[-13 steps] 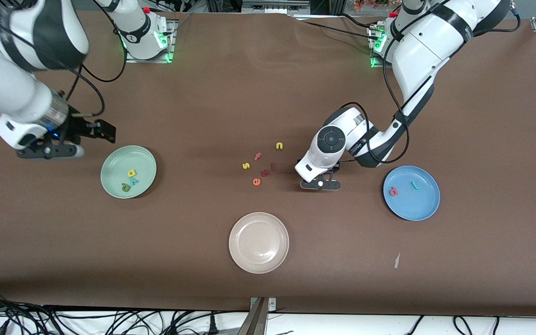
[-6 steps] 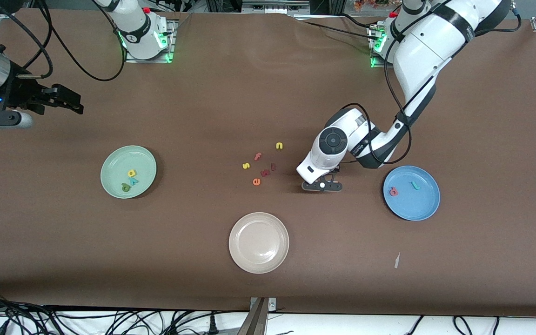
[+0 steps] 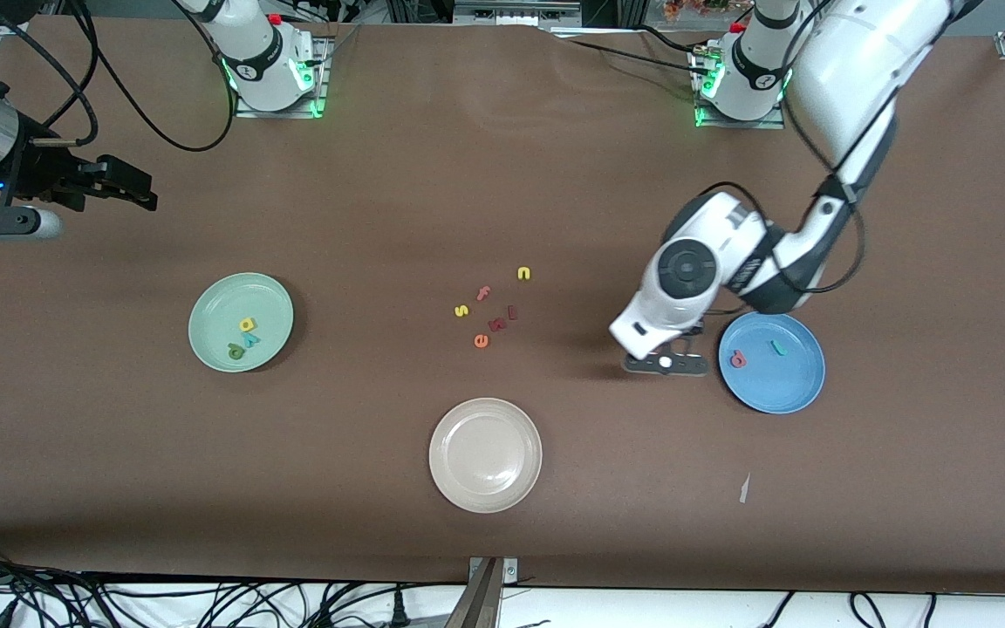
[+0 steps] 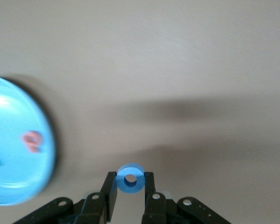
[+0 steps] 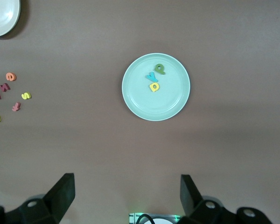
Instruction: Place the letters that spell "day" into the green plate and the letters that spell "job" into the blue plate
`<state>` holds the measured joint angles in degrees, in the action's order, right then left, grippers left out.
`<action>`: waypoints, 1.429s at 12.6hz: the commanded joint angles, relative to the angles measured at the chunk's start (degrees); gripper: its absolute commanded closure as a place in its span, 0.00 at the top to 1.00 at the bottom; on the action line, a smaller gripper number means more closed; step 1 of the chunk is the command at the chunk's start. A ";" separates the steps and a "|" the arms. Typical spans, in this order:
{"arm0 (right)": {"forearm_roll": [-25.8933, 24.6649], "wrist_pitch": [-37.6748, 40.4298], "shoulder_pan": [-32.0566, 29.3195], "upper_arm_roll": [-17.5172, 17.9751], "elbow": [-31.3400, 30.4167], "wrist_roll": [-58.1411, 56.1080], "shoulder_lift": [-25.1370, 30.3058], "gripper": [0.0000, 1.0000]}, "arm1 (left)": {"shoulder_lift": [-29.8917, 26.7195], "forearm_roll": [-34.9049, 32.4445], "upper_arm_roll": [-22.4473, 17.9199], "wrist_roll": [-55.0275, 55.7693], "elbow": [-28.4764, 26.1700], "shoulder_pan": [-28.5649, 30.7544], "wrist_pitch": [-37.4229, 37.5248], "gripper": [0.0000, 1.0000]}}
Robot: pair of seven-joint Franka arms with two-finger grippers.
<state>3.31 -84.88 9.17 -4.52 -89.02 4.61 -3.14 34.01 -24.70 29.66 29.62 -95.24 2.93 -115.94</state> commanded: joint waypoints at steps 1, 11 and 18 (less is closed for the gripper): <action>0.74 1.21 -0.12 0.12 0.96 0.84 -0.20 1.00 | -3.60 -0.61 0.57 -13.57 -1.61 6.71 3.25 0.00; 0.30 1.12 -0.21 -0.05 1.04 0.84 -0.11 1.00 | 4.91 -1.66 0.13 -26.90 -3.81 19.30 -4.99 0.00; 0.30 1.12 -0.21 -0.14 1.04 0.75 -0.11 1.00 | 4.49 -1.58 0.31 -26.72 -3.37 19.48 -5.44 1.00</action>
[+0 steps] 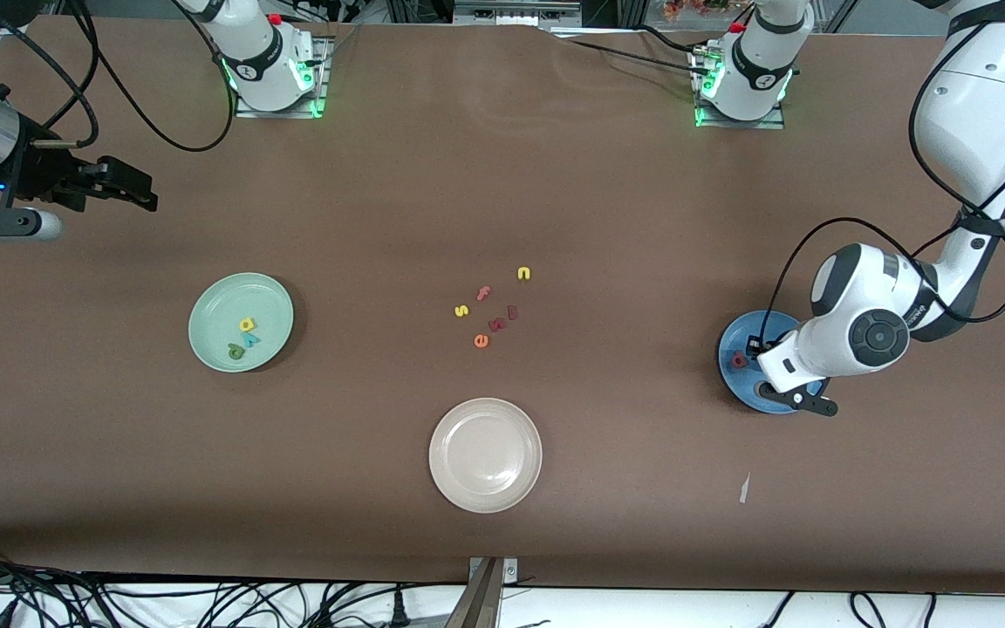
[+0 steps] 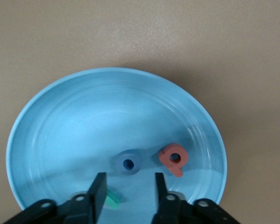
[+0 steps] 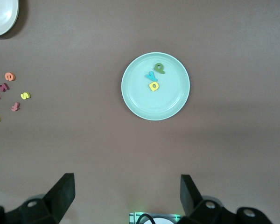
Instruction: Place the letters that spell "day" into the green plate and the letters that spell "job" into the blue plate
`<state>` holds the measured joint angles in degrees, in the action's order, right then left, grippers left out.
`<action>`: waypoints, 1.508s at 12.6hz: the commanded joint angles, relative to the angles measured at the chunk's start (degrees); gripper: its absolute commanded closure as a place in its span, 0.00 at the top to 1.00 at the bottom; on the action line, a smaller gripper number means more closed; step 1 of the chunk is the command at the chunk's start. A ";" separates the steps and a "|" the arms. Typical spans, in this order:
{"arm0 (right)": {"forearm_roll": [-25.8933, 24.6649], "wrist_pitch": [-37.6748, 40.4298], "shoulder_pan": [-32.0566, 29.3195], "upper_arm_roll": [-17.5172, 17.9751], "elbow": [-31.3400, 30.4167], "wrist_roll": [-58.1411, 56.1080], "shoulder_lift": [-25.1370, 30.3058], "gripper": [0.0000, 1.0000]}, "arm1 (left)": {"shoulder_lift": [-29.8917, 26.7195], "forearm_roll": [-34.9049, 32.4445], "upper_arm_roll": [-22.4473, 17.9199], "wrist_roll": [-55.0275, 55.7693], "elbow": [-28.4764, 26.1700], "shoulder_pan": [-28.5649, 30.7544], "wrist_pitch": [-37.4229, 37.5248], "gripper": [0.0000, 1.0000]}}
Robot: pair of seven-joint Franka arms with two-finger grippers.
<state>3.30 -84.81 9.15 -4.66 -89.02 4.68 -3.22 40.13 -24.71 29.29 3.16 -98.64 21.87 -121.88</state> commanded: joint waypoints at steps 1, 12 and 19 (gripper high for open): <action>0.30 1.05 -0.18 0.00 1.04 0.68 -0.03 1.00 | -3.11 -1.57 0.95 -0.18 0.28 0.55 1.37 1.00; 0.13 0.70 -0.18 0.00 1.13 0.51 -0.21 1.00 | -14.45 10.82 5.52 0.61 28.76 -0.16 38.99 1.00; 0.13 0.18 -0.18 0.09 1.22 0.42 -1.26 1.00 | -24.11 20.10 -11.66 -2.72 24.57 -8.21 38.13 1.00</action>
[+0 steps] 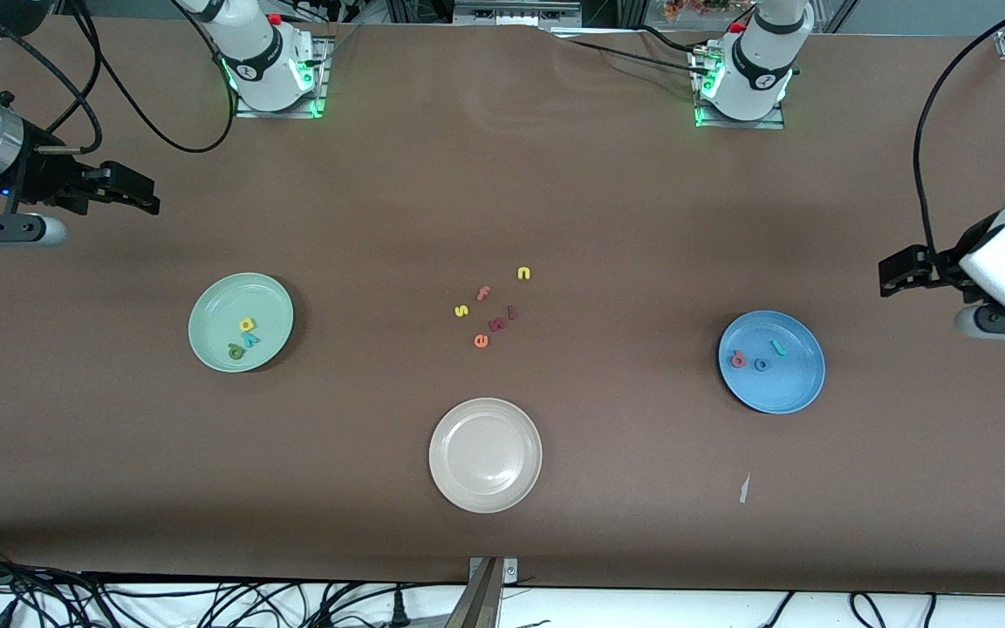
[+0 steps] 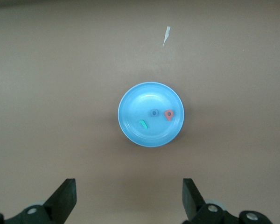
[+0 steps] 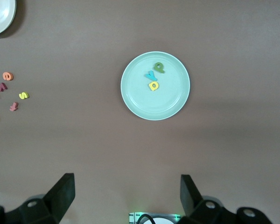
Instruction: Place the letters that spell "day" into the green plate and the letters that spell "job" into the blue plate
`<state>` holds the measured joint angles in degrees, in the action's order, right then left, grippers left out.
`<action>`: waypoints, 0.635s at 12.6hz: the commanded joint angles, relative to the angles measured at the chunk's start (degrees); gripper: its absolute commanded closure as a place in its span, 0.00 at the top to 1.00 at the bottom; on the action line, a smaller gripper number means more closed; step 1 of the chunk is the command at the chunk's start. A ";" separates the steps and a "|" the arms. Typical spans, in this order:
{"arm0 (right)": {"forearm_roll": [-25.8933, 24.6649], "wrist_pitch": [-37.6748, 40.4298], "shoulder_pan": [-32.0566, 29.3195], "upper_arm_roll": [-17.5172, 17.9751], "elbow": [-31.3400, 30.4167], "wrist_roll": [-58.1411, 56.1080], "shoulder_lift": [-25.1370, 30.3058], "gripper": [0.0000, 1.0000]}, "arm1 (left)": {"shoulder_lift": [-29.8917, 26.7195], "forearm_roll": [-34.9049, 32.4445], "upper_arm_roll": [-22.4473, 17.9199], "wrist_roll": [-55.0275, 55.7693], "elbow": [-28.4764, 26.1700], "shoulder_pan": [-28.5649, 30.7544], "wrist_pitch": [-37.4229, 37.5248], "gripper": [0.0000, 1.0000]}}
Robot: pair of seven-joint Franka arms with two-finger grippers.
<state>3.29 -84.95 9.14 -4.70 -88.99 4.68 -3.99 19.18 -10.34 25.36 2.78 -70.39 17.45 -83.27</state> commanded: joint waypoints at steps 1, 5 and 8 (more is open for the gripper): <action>0.22 0.31 -0.18 0.22 1.28 0.16 -0.50 1.00 | -4.75 8.04 -13.35 -2.60 -5.53 -7.57 -1.88 1.00; 0.22 -1.35 -0.18 0.48 1.89 0.25 -0.76 1.00 | -14.32 10.34 -23.05 -2.52 -20.72 -16.38 -12.60 1.00; -0.83 -1.53 -1.85 2.67 0.93 0.24 -0.06 1.00 | -16.88 10.17 -24.83 -2.87 -22.50 -18.77 -12.79 1.00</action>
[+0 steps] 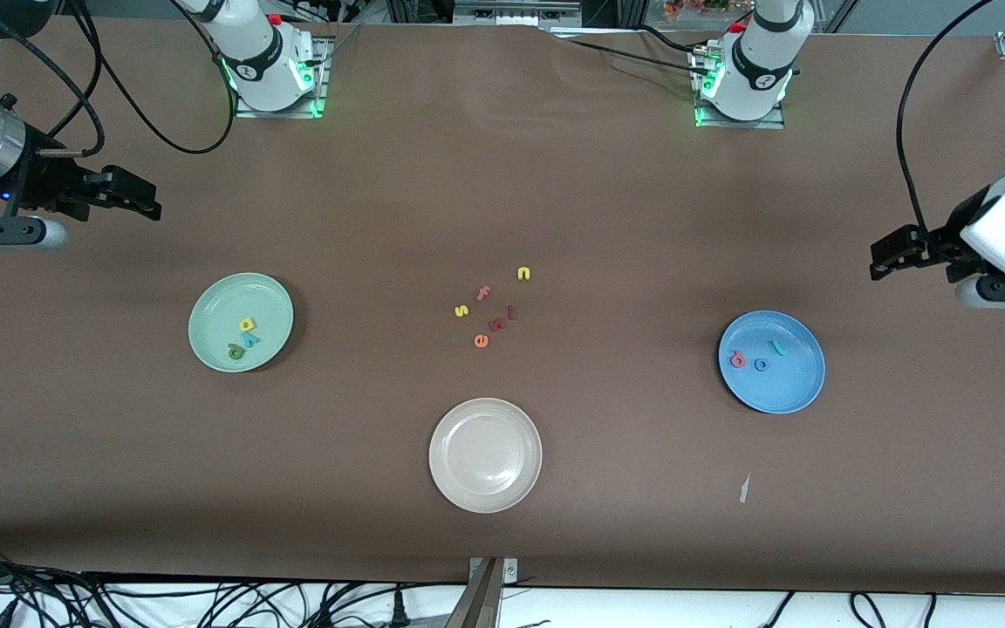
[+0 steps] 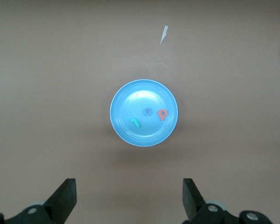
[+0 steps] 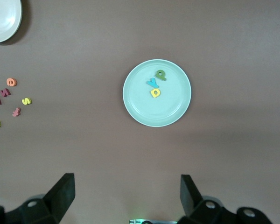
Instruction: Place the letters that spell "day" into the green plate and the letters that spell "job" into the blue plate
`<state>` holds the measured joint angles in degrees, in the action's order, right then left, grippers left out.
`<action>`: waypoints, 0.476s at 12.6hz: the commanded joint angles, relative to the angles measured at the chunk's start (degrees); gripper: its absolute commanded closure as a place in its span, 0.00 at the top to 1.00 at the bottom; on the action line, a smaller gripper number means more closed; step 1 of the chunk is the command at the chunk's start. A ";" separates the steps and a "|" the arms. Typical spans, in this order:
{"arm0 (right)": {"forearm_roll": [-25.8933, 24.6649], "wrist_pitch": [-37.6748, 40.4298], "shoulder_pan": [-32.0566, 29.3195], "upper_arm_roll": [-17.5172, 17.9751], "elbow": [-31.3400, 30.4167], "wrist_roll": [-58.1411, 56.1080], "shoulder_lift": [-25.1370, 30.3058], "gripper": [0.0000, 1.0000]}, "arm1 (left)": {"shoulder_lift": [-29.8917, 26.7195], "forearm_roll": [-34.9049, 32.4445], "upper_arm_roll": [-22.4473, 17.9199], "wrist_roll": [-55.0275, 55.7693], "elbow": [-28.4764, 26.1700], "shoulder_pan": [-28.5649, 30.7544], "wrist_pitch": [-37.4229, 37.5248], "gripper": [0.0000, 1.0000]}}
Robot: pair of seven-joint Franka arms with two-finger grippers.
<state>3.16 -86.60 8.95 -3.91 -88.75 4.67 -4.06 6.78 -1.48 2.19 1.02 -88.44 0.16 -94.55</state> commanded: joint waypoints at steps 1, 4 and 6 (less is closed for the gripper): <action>-0.79 -0.05 -2.35 2.67 0.69 0.34 -0.07 1.00 | -5.10 1.21 -1.67 -1.02 -5.16 -1.74 -1.51 1.00; -1.49 0.47 -2.18 2.67 1.48 -0.02 -0.33 1.00 | -7.03 1.39 -1.67 -0.67 -7.88 -1.74 -1.69 1.00; -1.84 0.56 -2.00 2.76 1.48 -0.02 -0.42 1.00 | -7.66 1.47 -1.49 -0.23 -8.60 -1.66 -1.34 1.00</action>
<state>2.33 -86.67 7.88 -2.32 -88.71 4.67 -4.06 1.66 -1.47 1.58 1.04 -94.15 -0.74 -94.80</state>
